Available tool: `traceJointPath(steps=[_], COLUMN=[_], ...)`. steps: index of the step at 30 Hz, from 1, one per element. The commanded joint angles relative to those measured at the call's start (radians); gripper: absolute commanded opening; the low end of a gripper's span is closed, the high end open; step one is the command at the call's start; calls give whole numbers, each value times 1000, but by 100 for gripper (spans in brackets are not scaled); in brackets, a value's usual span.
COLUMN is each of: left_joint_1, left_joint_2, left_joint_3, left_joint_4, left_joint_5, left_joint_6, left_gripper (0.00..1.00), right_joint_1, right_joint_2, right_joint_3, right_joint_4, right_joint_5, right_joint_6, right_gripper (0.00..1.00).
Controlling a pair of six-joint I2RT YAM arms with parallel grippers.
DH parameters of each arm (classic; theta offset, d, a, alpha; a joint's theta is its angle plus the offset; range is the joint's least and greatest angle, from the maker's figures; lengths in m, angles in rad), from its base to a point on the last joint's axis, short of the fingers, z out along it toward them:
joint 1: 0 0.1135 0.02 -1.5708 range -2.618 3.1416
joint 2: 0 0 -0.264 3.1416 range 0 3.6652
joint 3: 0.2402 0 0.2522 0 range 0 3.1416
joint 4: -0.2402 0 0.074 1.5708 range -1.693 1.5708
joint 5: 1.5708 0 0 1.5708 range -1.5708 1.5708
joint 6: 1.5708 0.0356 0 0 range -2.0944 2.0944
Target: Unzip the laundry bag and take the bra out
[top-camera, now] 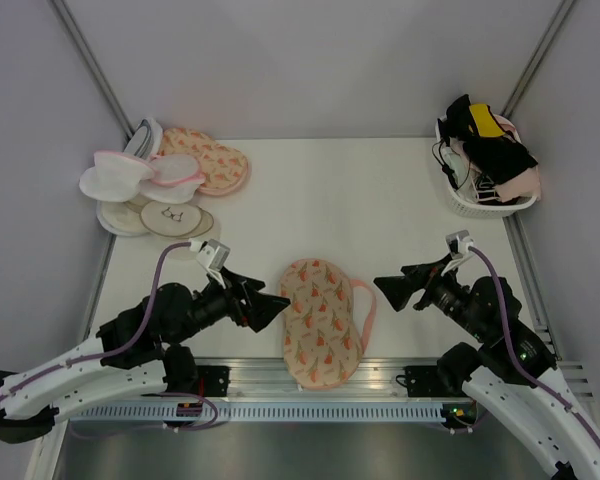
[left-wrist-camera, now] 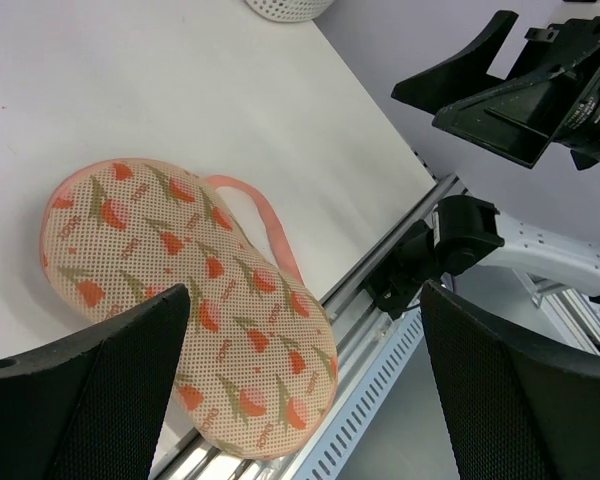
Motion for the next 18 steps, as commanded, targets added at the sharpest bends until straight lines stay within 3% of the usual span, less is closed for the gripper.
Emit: traceJointPath(steps=[1,8,15,18], left_joint_1=[-4,-2,-2,-2], left_joint_2=[-30,31,111,141], left_joint_3=[-6,-110,-364,-408], left_joint_4=[-14,-15,296,407], left_joint_5=[2,-50,68,89], left_joint_6=[29,3,-87,-109], left_gripper=[100,100,100,100], right_joint_1=[3,3,1,3], right_joint_2=[-21,-9,16,11], right_joint_3=[16,-5,-30,-44], right_joint_4=[-29,-23,-20,-20], right_joint_5=[26,49,33,28], right_joint_6=[6,21,35,40], right_gripper=[98,98,98,98])
